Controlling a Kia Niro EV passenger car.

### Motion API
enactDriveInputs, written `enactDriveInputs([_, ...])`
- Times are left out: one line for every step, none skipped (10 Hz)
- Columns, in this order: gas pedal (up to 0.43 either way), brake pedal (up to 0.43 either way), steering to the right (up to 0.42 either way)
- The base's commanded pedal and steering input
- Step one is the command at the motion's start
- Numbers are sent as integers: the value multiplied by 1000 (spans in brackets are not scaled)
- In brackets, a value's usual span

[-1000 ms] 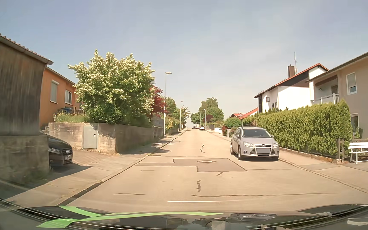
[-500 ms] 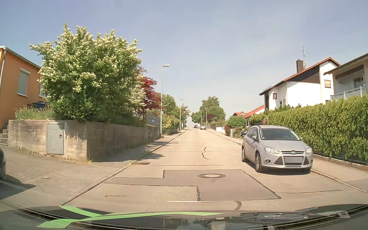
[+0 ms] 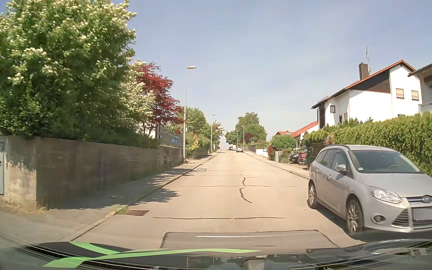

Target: Follow the waypoints while adhering to traffic rules and regulations

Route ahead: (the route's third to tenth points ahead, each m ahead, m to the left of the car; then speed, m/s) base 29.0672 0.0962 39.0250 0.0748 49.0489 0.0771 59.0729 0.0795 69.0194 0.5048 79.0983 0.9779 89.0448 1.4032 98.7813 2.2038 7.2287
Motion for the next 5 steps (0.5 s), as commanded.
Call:
enactDriveInputs([110, 0, -6])
enactDriveInputs([110, 0, -6])
enactDriveInputs([110, 0, -5])
enactDriveInputs([110, 0, -6])
enactDriveInputs([110, 0, -6])
